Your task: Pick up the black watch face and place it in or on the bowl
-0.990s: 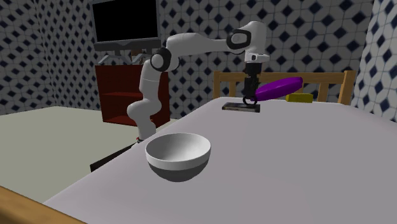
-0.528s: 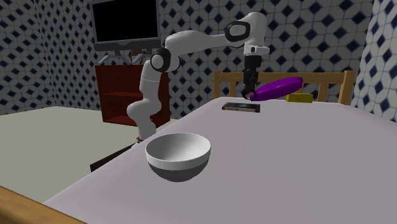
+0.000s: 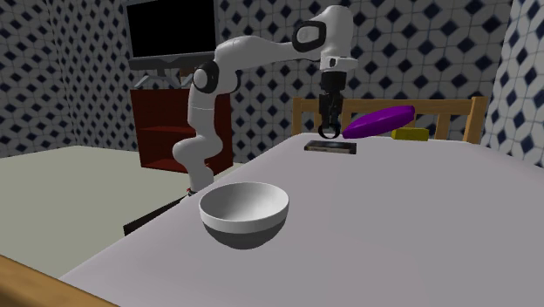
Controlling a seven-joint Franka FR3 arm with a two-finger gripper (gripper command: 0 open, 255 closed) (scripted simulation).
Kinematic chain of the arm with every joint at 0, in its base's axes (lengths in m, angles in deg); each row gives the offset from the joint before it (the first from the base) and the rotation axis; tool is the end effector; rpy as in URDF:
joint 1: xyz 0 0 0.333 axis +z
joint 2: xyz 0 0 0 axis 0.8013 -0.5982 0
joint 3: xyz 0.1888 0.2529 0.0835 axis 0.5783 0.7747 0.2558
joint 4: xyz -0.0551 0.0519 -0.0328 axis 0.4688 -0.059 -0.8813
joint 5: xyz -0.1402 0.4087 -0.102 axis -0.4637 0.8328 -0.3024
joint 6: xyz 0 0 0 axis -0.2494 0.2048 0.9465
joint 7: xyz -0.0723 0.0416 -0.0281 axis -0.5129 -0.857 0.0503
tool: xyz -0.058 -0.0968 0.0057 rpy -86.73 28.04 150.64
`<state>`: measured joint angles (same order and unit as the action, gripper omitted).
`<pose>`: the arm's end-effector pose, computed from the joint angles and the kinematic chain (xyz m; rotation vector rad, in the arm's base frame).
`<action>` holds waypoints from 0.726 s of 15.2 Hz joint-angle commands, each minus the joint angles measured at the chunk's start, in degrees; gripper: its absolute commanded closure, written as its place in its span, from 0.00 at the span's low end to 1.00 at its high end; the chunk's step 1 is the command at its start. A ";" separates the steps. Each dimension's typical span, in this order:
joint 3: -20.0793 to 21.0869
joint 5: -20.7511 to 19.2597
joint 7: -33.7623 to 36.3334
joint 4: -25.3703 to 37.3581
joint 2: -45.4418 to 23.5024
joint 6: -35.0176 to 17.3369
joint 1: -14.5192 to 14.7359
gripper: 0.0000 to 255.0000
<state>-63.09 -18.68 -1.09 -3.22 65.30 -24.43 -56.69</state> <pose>0.6525 -0.0184 0.6419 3.0848 -0.2550 -0.0125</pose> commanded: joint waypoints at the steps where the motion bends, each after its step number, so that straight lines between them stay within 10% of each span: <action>1: -1.15 0.23 -2.91 -1.74 1.34 -0.52 -1.74 1.00; 11: -6.83 0.92 -16.19 -3.07 2.85 -0.94 -9.44 1.00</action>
<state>-69.23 -17.84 -15.62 -6.48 68.11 -25.52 -65.23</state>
